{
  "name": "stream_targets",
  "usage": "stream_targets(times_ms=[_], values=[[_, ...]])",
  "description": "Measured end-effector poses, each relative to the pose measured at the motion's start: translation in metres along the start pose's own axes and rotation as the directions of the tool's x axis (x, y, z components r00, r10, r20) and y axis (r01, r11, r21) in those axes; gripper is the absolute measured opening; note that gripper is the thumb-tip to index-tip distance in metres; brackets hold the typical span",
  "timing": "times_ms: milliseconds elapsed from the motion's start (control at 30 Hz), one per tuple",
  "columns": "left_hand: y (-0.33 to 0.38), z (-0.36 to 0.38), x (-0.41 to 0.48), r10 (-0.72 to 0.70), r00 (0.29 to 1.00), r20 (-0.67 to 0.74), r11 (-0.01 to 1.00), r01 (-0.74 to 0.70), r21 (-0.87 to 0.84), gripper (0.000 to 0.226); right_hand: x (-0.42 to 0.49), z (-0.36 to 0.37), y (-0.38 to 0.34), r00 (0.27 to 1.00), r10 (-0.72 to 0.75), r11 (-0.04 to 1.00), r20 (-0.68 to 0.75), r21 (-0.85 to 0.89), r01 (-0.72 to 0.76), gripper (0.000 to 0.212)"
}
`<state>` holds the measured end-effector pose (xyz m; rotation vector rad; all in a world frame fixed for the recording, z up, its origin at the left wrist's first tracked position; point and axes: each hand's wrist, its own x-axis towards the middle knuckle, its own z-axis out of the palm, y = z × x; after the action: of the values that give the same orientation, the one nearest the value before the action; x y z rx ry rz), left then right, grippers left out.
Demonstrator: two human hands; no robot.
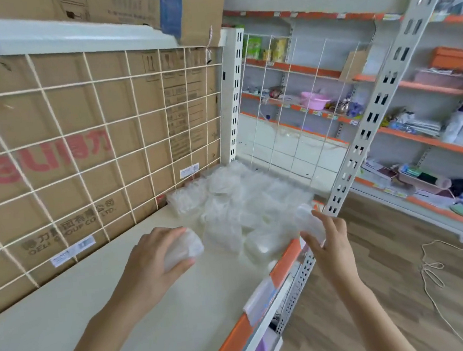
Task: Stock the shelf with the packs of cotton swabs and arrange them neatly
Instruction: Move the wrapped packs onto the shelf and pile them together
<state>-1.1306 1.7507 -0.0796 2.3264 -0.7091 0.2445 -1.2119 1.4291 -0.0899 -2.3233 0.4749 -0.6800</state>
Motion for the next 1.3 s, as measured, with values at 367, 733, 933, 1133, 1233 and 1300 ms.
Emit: stream_targets(times_ms=[367,733,933,1133,1233,1300], values=[[0.023,0.083,0.115,0.121,0.993,0.013,0.993,-0.121,-0.011,0.073,0.086,0.035,0.037,0.942,-0.281,0.958,0.182,0.002,0.285,0.050],[0.027,0.152,0.169,0.272,0.962,-0.026,0.939,-0.259,0.228,0.052,0.128,0.042,0.024,0.855,-0.158,0.873,0.495,-0.335,0.355,0.059],[0.028,0.152,0.183,0.257,0.966,-0.013,0.932,-0.245,0.268,0.052,0.148,0.054,0.022,0.888,-0.156,0.947,0.433,-0.189,0.259,0.055],[0.034,0.141,0.181,0.209,0.978,0.013,0.965,-0.209,0.156,0.047,0.146,0.044,0.019,0.932,-0.170,0.950,0.319,-0.198,0.241,0.045],[0.031,0.125,0.166,0.236,0.971,-0.030,0.960,-0.229,0.162,0.049,0.134,0.029,0.013,0.951,-0.176,0.960,0.255,-0.167,0.222,0.052],[0.027,0.112,0.154,0.269,0.962,-0.053,0.947,-0.255,0.194,0.045,0.124,0.019,0.013,0.957,-0.191,0.959,0.220,-0.165,0.229,0.064]])
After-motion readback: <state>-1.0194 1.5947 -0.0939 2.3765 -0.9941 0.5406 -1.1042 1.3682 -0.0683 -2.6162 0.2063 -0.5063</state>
